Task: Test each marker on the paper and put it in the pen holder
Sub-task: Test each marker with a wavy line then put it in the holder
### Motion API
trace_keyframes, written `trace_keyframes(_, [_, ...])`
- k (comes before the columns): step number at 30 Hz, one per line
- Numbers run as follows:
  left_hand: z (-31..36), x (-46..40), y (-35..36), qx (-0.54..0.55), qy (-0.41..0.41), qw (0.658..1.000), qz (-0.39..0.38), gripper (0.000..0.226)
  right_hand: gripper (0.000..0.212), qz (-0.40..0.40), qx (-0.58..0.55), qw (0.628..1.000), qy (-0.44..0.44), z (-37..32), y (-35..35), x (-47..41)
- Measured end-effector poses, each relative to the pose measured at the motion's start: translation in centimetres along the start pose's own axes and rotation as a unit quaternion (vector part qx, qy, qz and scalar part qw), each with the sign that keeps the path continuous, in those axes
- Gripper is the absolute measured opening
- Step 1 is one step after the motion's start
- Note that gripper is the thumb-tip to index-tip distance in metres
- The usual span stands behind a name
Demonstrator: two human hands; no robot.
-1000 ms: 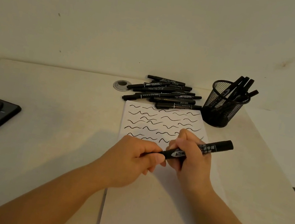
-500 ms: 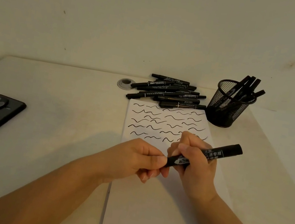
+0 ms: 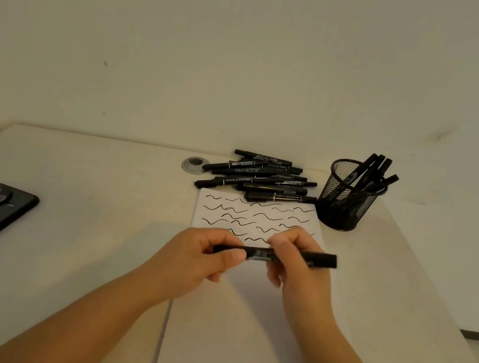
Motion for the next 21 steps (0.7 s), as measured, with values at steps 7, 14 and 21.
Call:
trace_keyframes(7, [0.4,-0.1,-1.1,-0.096,0.005,0.991,0.095,0.019,0.011,-0.09,0.48,0.867,-0.101,-2.4,-1.7,-0.3])
trace_keyframes(14, [2.8,-0.8,0.3,-0.196,0.064,0.975,0.081,0.019,0.023,-0.136,0.609,0.76,-0.18,-3.4,-1.0,-0.5])
trace_keyframes(21, [4.7,-3.9,-1.9,-0.199,0.03,0.979,0.036,0.034,0.022,0.031,0.55,0.823,-0.142,-6.8,-4.2,-4.3])
Point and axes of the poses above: each hand's wrist, its own x-axis away from the middle knuckle, its own y-axis out of the palm, z = x × y, the point moved 2 cm from there along -x, towards the middle knuckle, and after that the axes turned 15 degrees about -z, right-handed, at the moved point
